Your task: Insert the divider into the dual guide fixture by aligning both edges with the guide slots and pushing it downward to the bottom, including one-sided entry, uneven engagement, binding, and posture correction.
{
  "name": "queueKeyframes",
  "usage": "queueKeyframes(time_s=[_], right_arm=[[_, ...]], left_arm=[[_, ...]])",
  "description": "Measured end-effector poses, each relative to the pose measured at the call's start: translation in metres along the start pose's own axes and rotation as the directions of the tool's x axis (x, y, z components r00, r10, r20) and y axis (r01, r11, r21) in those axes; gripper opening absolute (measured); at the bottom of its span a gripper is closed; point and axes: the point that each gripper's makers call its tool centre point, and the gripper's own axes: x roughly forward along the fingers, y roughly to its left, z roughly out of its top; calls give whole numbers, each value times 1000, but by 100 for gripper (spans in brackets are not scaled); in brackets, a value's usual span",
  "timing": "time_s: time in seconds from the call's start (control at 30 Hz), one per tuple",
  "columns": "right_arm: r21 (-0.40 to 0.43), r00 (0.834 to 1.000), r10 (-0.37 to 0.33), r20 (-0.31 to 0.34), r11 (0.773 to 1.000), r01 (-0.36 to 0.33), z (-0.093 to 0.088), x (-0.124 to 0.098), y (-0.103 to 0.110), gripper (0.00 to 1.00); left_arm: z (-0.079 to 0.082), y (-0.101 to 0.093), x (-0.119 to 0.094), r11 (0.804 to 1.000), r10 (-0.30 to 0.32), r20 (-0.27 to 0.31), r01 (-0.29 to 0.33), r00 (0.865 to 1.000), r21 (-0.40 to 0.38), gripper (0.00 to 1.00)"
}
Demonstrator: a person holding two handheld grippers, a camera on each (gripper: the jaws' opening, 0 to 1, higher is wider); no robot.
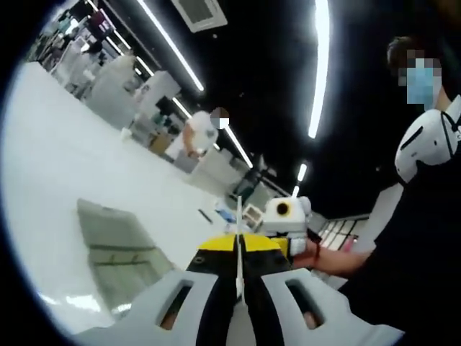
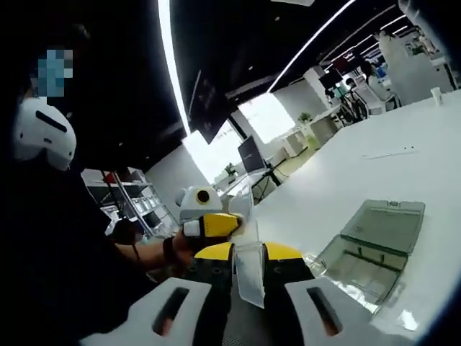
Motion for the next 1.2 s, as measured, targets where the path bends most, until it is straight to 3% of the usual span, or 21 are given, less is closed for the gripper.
queueKeyframes(time_s=[0.1,0.43,0.83,0.93,1.2], right_arm=[[60,999,24,46,998,-26,6,-1,3,10],[114,995,35,95,992,-46,13,-1,6,2],[142,996,61,61,987,-69,11,-2,11,0],[193,994,82,66,977,-93,12,-3,16,0],[179,996,36,82,983,-51,15,-2,9,0]], left_arm=[[4,-1,-1,1000,-13,23,13,1000,-19,0],[7,-2,-5,996,-49,58,53,997,-67,0],[2,1,-9,990,-73,43,77,996,-114,0],[4,-1,-11,988,-84,55,90,995,-127,1],[10,10,-11,997,-19,76,25,997,-73,7]])
